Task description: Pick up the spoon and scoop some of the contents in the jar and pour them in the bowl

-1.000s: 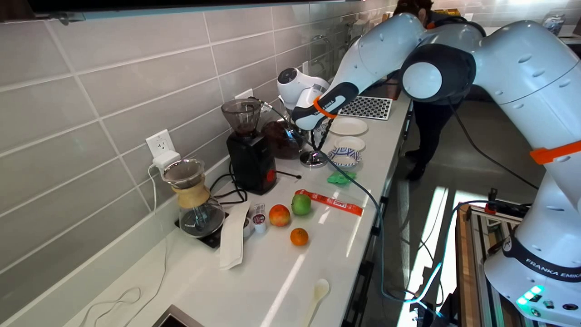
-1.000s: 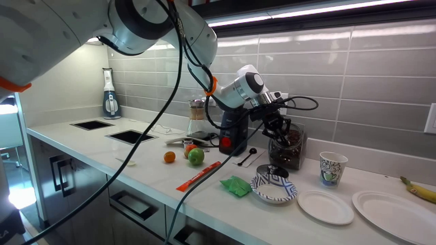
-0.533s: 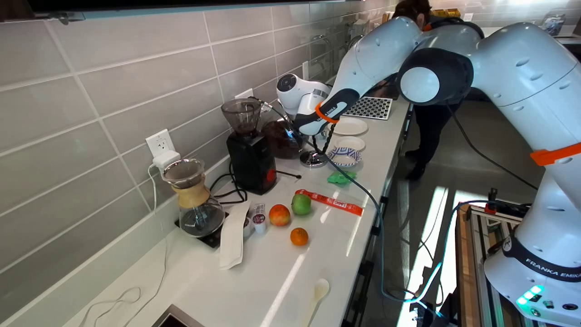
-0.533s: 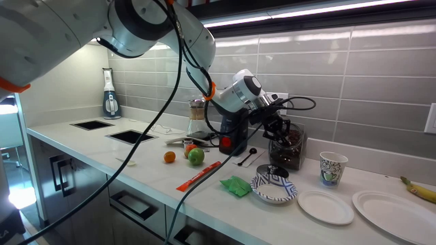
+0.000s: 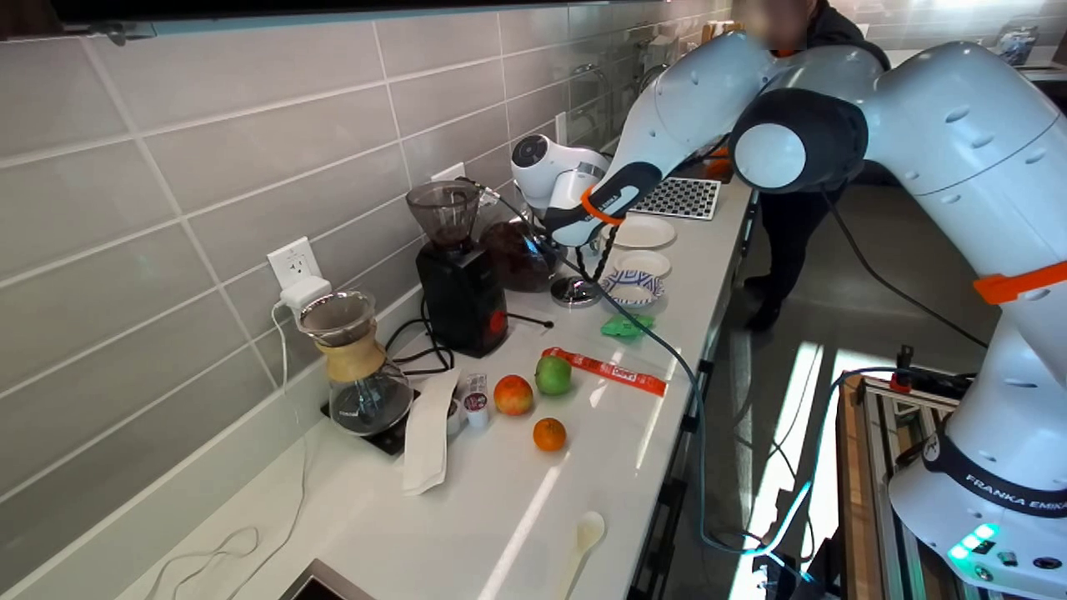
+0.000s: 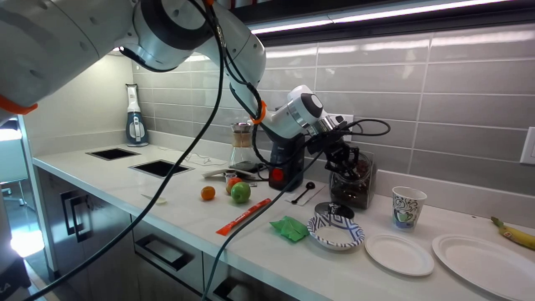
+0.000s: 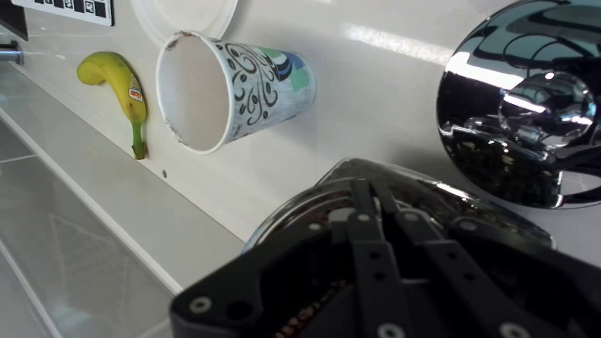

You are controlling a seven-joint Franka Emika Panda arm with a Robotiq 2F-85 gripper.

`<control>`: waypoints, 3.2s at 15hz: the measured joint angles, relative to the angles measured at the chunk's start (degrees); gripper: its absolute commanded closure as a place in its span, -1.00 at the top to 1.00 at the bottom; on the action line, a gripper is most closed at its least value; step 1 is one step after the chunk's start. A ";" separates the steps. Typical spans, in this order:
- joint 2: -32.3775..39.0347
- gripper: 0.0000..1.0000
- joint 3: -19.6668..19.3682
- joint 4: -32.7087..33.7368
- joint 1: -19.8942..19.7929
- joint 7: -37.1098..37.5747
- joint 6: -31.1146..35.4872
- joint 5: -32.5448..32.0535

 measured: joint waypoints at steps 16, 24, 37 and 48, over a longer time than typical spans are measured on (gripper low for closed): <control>1.16 -0.98 -4.40 -1.85 3.99 14.47 2.71 -13.20; 0.95 -0.98 -5.93 -4.51 6.23 27.25 2.71 -26.68; -2.63 -0.98 -2.17 -11.09 7.45 41.91 -3.83 -44.53; -9.22 -0.98 3.91 -18.95 6.60 46.10 -17.70 -48.81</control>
